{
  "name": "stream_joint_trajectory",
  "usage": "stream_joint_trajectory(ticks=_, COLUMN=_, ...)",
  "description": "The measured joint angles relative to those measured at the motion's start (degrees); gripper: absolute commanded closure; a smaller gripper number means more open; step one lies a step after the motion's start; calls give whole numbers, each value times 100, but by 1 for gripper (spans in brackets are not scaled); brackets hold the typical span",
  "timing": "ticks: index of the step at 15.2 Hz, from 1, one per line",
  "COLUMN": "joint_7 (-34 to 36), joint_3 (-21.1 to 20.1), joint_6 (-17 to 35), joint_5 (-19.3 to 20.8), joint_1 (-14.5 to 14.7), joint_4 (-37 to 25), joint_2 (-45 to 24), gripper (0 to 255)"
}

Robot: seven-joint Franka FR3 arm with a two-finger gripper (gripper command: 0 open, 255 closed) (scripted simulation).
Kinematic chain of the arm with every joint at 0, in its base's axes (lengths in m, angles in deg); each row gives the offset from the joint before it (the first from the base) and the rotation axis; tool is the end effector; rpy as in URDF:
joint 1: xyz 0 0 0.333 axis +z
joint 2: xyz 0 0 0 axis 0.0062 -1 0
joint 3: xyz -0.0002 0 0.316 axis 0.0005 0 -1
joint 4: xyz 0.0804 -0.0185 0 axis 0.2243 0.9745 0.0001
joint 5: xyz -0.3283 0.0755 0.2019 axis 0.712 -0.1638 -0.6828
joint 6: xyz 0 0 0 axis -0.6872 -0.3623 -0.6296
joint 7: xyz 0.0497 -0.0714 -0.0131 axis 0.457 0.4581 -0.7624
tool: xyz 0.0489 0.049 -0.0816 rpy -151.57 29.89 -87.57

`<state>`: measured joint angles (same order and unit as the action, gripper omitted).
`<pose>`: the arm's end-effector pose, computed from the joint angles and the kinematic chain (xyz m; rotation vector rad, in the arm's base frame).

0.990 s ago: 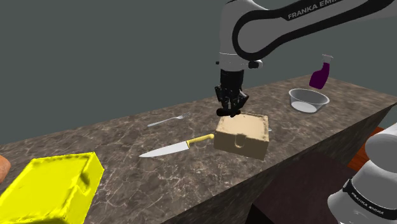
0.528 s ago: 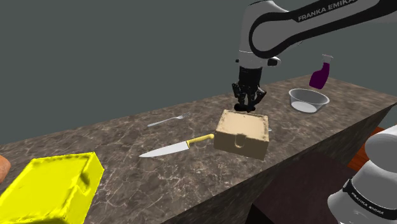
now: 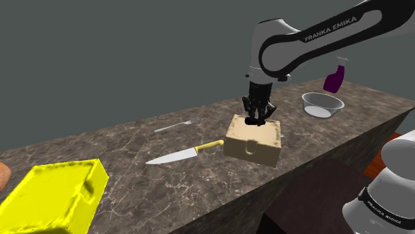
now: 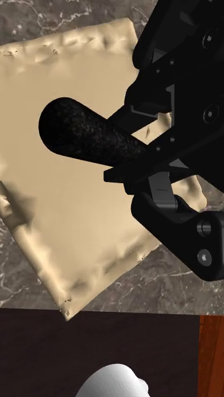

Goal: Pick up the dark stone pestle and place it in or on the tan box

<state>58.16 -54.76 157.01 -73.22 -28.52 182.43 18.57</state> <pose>0.4390 0.1227 0.4141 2.1781 -2.1984 -0.0456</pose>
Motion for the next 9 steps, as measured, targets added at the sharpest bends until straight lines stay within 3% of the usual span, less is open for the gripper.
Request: stream_joint_trajectory(ticks=9, joint_7=71, joint_3=-118, joint_6=393, joint_5=59, joint_1=-33, joint_4=210, joint_2=-199, gripper=255)
